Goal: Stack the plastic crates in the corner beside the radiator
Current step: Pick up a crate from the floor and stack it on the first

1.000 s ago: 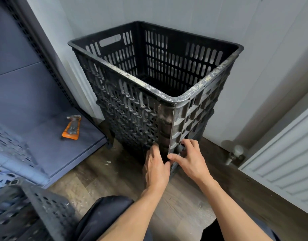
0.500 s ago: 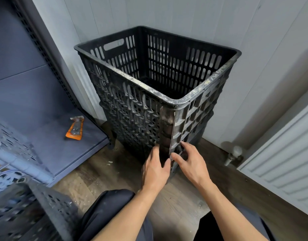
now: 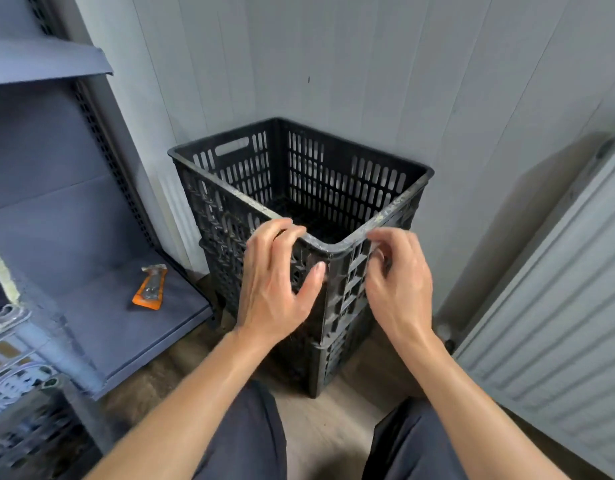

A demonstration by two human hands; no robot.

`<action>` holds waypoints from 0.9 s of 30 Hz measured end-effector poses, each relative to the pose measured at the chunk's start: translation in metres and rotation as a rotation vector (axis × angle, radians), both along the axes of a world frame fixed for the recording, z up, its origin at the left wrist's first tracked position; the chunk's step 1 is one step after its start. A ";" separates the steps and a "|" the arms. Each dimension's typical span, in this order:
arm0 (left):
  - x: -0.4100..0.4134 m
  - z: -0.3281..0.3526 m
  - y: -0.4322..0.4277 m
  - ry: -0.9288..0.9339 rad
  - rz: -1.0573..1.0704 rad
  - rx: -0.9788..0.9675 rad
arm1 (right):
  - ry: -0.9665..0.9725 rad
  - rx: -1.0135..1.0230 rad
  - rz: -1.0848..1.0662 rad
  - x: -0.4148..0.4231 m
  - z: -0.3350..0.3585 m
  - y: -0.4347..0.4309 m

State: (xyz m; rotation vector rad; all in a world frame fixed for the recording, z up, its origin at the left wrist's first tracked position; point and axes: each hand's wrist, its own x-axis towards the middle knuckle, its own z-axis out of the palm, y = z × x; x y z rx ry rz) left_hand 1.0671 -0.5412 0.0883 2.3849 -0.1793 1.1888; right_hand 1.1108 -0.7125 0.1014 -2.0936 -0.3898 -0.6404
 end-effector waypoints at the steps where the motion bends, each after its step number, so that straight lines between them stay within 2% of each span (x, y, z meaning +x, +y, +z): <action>1: 0.008 0.009 0.004 0.040 -0.024 0.063 | -0.066 -0.048 0.016 0.003 0.009 0.005; 5: 0.031 0.022 0.019 0.291 -0.131 0.252 | -0.161 -0.347 0.111 0.021 0.016 0.023; 8: 0.042 0.025 0.031 0.344 -0.161 0.317 | -0.207 -0.533 0.172 0.030 0.014 0.030; 14: 0.057 0.021 0.026 0.350 -0.115 0.298 | -0.169 -0.594 0.164 0.041 0.011 0.042; 20: 0.056 0.030 0.030 0.487 -0.148 0.364 | -0.144 -0.658 0.220 0.043 0.018 0.039; 24: 0.058 0.037 0.034 0.562 -0.208 0.352 | -0.046 -0.740 0.291 0.046 0.032 0.039; 27: 0.065 0.043 0.053 0.612 -0.231 0.366 | 0.108 -0.734 0.327 0.058 0.046 0.044</action>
